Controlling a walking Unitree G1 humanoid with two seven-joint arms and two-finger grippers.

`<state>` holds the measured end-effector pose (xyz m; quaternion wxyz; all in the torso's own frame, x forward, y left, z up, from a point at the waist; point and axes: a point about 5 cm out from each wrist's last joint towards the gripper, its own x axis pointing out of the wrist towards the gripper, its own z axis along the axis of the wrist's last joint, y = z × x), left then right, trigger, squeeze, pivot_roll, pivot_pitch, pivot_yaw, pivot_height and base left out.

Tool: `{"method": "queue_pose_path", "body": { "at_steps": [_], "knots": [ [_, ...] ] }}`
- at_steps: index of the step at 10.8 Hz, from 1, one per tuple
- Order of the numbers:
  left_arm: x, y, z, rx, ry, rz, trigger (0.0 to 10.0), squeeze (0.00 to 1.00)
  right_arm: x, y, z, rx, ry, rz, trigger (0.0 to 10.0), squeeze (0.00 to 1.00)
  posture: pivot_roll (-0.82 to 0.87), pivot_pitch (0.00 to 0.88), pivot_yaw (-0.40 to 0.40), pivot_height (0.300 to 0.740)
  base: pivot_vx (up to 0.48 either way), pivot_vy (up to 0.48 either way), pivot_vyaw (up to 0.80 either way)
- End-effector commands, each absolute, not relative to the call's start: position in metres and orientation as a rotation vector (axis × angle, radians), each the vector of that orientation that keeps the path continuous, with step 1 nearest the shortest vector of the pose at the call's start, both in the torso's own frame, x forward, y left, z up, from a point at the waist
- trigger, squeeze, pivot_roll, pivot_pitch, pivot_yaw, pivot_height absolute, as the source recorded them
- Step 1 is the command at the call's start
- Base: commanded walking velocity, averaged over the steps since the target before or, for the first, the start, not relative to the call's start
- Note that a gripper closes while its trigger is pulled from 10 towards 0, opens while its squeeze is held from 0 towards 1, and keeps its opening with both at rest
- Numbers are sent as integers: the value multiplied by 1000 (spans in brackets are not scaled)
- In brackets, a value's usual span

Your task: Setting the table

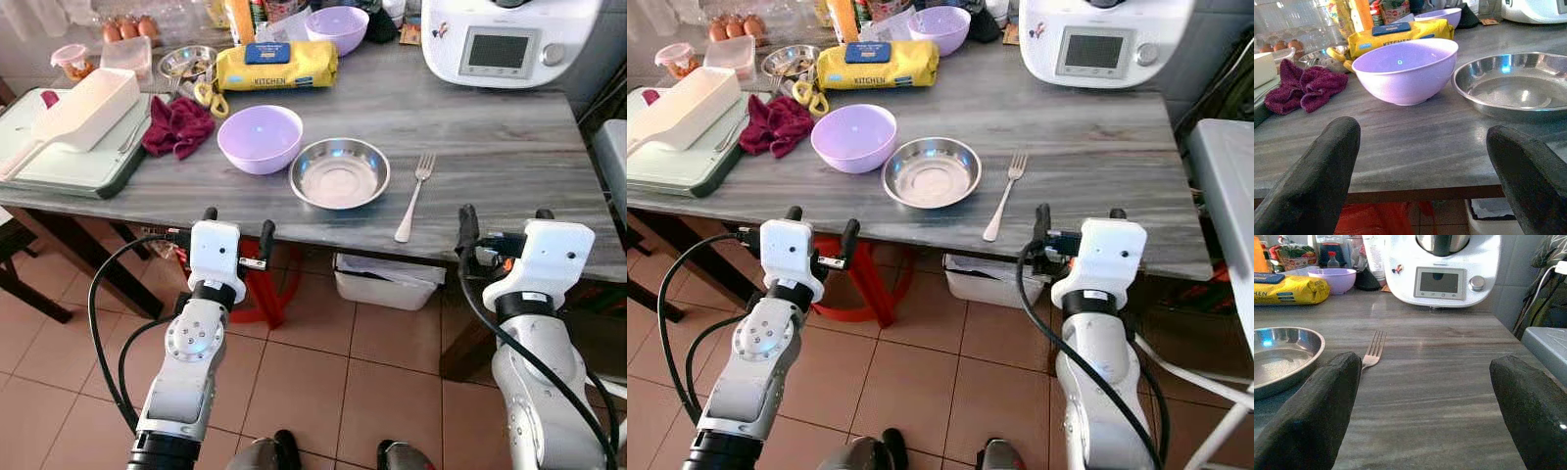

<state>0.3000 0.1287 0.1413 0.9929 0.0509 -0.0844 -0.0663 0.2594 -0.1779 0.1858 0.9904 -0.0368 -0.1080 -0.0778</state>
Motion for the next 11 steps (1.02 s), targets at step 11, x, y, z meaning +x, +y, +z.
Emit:
{"method": "queue_pose_path", "body": {
  "at_steps": [11],
  "knots": [
    [298,132,137,124,-146,-120,10000,0,260,-176,182,-68,-195,-145,10000,0,-154,183,107,740,-22,0,0]
  ]
}}
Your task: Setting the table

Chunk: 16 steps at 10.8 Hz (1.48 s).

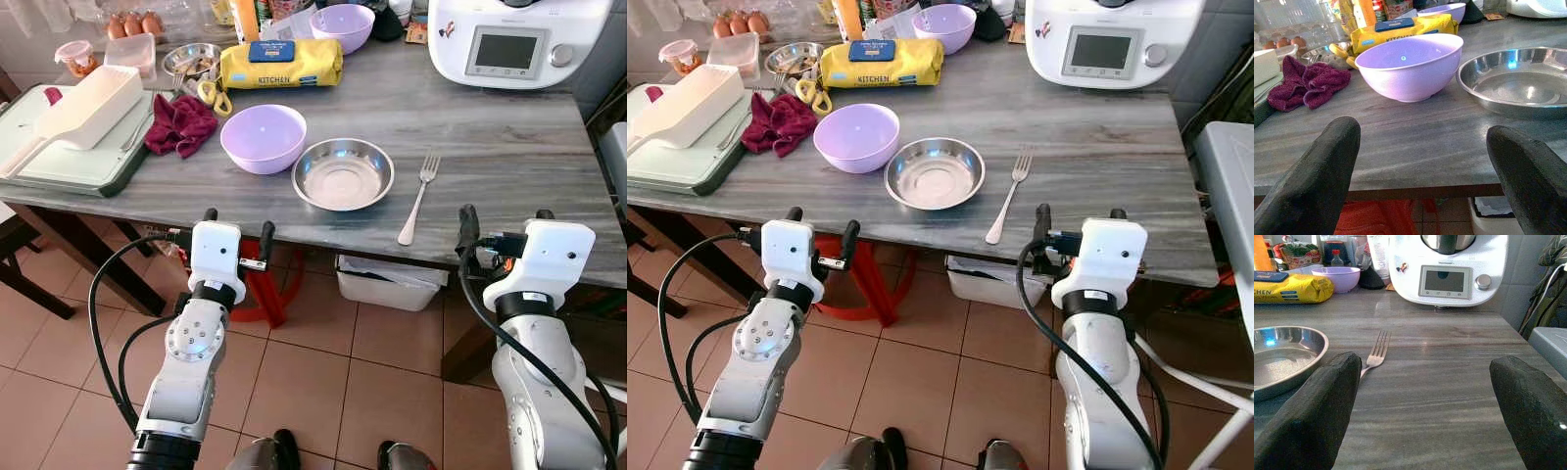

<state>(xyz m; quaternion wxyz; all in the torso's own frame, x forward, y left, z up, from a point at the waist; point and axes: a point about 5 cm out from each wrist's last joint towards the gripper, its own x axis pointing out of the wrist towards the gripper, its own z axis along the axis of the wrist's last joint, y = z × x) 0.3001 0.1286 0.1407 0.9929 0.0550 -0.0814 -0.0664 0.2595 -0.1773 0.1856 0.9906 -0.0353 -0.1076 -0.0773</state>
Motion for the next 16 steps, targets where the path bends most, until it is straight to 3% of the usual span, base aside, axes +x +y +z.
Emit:
{"method": "queue_pose_path", "body": {
  "at_steps": [1,16],
  "knots": [
    [298,132,138,125,-146,-120,10000,0,260,-175,182,-67,-195,-145,10000,0,-155,184,110,740,-240,0,0],
    [298,132,137,139,-137,-122,10000,0,261,-176,181,-63,-193,-148,10000,0,-149,189,112,740,-288,0,0]
  ]
}}
